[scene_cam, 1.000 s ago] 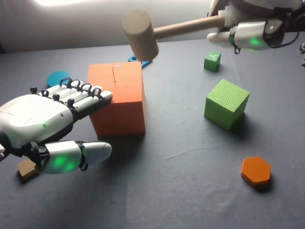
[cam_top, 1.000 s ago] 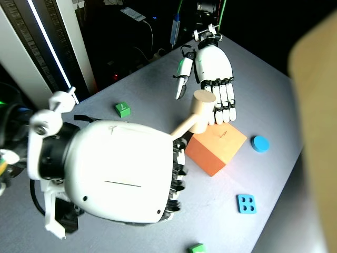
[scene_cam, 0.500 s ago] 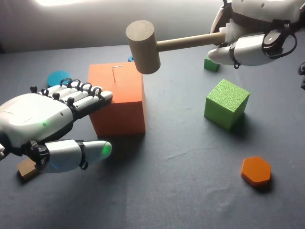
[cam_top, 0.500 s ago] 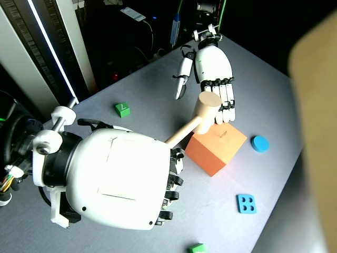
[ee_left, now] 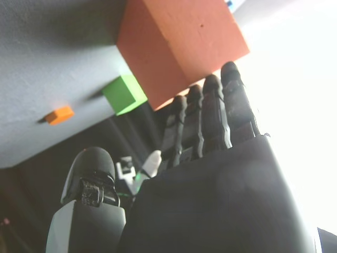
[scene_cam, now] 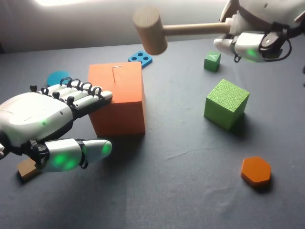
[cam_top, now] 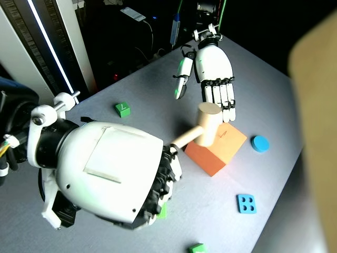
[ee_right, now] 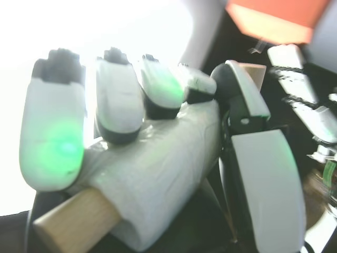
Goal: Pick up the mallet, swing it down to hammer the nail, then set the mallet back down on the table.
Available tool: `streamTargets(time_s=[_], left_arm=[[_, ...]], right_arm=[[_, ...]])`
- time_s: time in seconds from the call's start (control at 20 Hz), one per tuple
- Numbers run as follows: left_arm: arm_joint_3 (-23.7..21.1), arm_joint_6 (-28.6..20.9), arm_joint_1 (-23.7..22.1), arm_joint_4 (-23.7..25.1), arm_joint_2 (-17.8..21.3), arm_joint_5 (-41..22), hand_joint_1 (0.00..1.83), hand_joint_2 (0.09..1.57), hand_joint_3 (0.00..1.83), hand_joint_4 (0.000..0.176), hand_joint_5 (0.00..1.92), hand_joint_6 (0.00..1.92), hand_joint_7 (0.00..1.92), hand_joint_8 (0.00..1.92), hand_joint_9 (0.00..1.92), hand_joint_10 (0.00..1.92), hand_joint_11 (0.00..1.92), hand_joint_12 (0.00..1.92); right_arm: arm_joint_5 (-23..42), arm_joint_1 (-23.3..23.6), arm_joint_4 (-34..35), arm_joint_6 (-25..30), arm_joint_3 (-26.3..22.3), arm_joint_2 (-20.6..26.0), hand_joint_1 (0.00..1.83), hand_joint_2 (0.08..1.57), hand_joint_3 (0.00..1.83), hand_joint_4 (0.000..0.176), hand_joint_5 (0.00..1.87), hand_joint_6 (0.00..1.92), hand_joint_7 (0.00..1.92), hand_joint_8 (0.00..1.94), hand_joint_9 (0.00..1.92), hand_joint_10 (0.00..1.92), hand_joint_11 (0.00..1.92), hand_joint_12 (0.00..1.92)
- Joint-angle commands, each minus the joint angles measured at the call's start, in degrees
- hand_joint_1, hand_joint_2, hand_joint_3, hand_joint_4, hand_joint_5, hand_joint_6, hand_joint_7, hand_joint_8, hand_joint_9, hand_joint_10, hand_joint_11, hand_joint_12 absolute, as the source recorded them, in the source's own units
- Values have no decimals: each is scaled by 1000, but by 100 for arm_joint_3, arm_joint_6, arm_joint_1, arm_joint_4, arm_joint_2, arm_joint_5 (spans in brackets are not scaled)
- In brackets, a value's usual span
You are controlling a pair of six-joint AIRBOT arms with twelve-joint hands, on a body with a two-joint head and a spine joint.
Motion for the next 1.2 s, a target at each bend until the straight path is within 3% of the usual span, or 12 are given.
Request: streamTargets(time_s=[0.0,0.1,0.3,0.85,1.15], left_arm=[[29,-19,-1,17,-15,-353,0,1285,0,0,126,2,153,3,124,1,71,43],[30,-19,-1,17,-16,-354,0,1291,1,0,118,0,152,2,126,1,73,46],[29,-18,-1,17,-16,-355,0,1285,0,0,100,0,122,0,100,0,47,38],[34,-18,10,17,-17,-355,0,1289,2,0,100,5,129,5,112,5,59,50],[37,-18,6,17,-21,-355,0,1287,0,0,99,5,134,7,117,7,63,57]], right_arm=[[434,102,72,-80,-43,-23,506,1554,0,176,1291,1921,1529,1941,1616,1921,1697,1921],[514,206,859,-539,-39,-136,501,1555,0,176,1284,1921,1532,1941,1621,1921,1702,1921],[454,387,1553,-1338,14,-498,481,1561,1,176,1268,1921,1522,1941,1617,1921,1699,1921],[293,721,2224,-1416,475,-952,537,1542,0,176,1243,1921,1522,1941,1619,1921,1699,1921],[193,742,2252,-1597,630,-1124,489,1560,3,176,1247,1921,1528,1941,1625,1921,1705,1921]])
